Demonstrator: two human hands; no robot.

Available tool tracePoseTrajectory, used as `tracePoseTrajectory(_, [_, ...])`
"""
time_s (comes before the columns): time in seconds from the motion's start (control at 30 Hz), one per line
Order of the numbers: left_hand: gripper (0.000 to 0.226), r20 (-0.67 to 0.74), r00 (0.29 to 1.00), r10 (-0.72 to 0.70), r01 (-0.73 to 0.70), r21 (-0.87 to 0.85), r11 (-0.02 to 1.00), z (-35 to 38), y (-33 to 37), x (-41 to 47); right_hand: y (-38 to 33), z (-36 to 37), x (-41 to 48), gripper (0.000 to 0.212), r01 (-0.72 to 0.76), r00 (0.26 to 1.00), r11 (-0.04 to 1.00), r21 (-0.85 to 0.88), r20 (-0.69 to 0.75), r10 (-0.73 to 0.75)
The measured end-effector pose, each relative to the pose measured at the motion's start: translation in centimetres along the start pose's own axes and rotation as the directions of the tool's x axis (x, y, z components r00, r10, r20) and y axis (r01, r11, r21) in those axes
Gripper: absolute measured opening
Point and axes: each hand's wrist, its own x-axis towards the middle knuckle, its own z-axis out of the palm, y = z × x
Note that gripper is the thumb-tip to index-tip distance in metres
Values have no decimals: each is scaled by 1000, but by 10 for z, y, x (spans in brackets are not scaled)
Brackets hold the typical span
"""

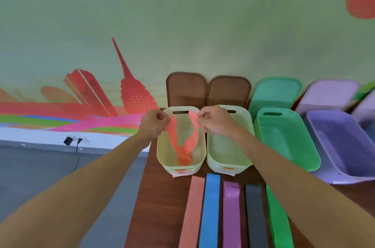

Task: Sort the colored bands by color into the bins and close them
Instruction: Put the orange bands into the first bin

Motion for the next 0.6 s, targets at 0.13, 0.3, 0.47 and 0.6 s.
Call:
tracePoseTrajectory(0.13, [2,24,997,-79,79,5,997,11,-15,-4,24,17,8,10,-4,989,997,-77,144,15])
tracePoseTrajectory(0.3, [4,66,994,-86,82,61,995,9,-20,-16,31,30,4,9,15,981,994,-113,195,8])
tracePoseTrajectory(0.47, [6,95,995,-25,12,135,991,-10,-24,-35,23,32,-13,12,21,979,978,-207,203,22])
tracePoseTrajectory(0.6, [9,141,988,60,-92,232,968,-20,-32,-58,18,30,-46,13,17,985,951,-307,167,36])
